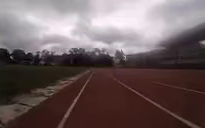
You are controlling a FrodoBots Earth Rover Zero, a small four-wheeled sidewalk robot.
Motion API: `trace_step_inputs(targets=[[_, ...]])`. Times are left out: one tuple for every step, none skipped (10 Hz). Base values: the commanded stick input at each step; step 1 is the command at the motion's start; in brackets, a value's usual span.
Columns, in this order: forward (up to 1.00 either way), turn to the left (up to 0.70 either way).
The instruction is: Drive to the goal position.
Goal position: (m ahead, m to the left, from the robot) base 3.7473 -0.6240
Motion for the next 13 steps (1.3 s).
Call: trace_step_inputs(targets=[[0.70, 0.00], [0.70, 0.00], [0.70, 0.00], [0.70, 0.00], [0.70, 0.00], [0.70, 0.00], [0.70, 0.00], [0.70, 0.00], [0.70, 0.00], [0.70, 0.00], [0.70, 0.00], [0.70, 0.00], [0.70, 0.00]])
